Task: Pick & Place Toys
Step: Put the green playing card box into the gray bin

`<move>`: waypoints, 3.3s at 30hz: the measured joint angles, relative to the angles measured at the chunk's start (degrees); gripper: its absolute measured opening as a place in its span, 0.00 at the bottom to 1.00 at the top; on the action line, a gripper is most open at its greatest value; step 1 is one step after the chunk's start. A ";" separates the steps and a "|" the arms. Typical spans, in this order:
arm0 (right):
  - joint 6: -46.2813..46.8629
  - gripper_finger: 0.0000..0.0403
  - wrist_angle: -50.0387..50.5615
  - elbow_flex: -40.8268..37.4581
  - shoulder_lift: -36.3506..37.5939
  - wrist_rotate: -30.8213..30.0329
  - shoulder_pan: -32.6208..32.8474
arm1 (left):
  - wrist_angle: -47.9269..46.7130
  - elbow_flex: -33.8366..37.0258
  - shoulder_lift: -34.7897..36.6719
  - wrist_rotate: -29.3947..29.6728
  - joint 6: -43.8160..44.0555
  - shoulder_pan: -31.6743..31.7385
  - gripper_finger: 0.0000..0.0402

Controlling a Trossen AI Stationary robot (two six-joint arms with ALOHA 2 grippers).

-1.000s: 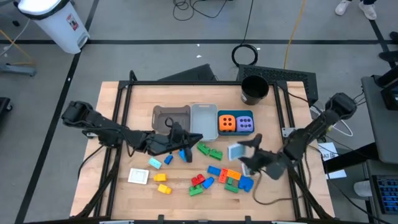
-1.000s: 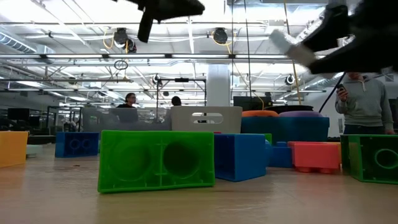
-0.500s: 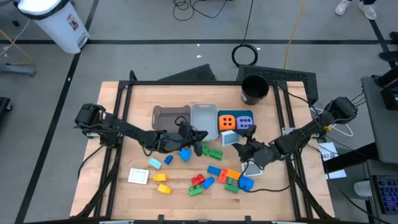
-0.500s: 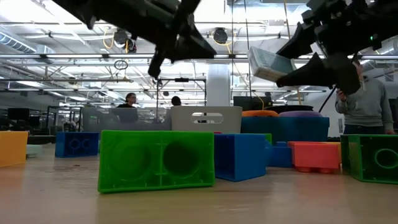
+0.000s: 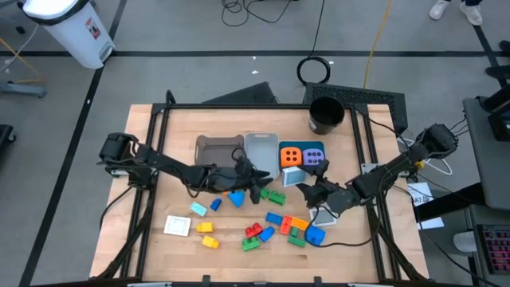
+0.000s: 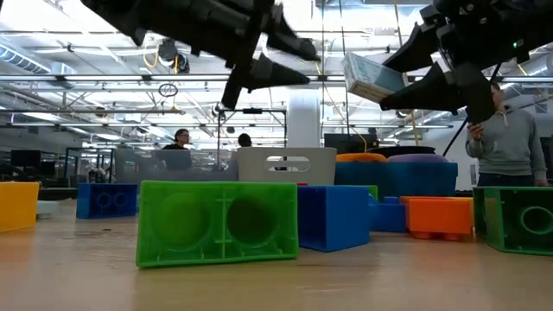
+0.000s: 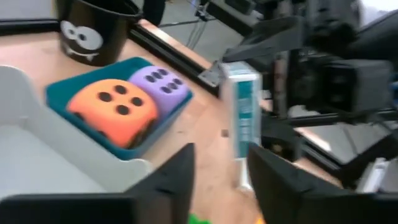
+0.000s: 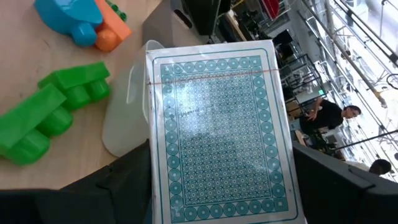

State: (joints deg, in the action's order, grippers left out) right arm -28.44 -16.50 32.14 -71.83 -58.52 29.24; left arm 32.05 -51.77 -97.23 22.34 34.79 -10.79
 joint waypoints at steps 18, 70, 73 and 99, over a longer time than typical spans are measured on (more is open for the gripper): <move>-5.35 0.76 -5.96 0.04 -0.03 0.25 -0.38 | 2.72 -10.84 -9.80 0.69 -3.87 -0.50 0.76; 12.98 0.80 -9.06 -0.02 -0.11 12.35 -3.42 | -47.16 -18.01 -4.49 3.98 -29.73 11.69 0.17; 12.91 0.80 -9.04 -0.02 -0.11 12.35 -3.42 | -46.68 -18.07 -5.45 3.24 -32.10 12.41 0.17; 12.80 0.81 -8.30 0.00 -0.09 12.35 -3.51 | -45.41 -18.08 -11.82 1.65 -29.86 17.75 0.36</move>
State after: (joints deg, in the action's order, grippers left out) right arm -15.64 -24.80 32.14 -71.92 -46.17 25.74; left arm -13.36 -69.84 -109.05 24.00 4.92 6.96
